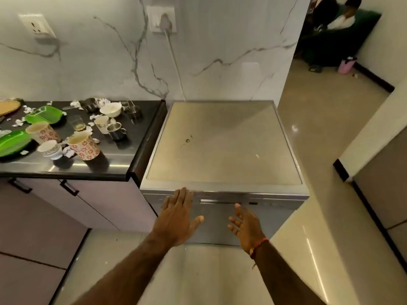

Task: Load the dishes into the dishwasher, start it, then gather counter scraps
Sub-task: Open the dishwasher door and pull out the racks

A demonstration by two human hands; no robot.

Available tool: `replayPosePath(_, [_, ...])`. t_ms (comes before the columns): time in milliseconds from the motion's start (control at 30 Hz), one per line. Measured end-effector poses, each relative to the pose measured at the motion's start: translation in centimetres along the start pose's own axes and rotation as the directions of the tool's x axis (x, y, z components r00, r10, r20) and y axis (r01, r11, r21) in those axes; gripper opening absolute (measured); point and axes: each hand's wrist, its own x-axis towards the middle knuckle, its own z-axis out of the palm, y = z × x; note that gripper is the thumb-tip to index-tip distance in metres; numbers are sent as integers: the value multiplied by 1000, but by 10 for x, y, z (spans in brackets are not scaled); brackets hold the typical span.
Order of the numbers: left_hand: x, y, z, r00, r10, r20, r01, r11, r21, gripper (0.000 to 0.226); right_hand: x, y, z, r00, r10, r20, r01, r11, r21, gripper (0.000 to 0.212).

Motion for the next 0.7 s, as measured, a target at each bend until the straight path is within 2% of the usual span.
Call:
replayPosePath(67, [13, -10, 23, 1000, 31, 5, -31, 1000, -3, 115, 20, 14, 9, 1000, 26, -12, -24, 987, 162, 47])
replayPosePath(167, [31, -24, 53, 994, 76, -84, -71, 996, 61, 98, 42, 24, 28, 999, -34, -6, 34, 932, 360, 38])
replayPosePath(300, [48, -33, 75, 969, 180, -169, -160, 979, 125, 90, 60, 37, 38, 995, -102, -24, 100, 863, 495, 30])
replayPosePath(433, [57, -39, 78, 973, 176, -150, -156, 978, 138, 92, 64, 49, 45, 990, -139, -34, 137, 850, 509, 41])
replayPosePath(600, [57, -39, 80, 972, 189, -139, -170, 976, 137, 94, 64, 48, 54, 983, -135, -125, 180, 854, 488, 28])
replayPosePath(700, [55, -38, 81, 972, 181, -151, -161, 978, 134, 99, 48, 61, 55, 973, -108, -206, 188, 886, 423, 35])
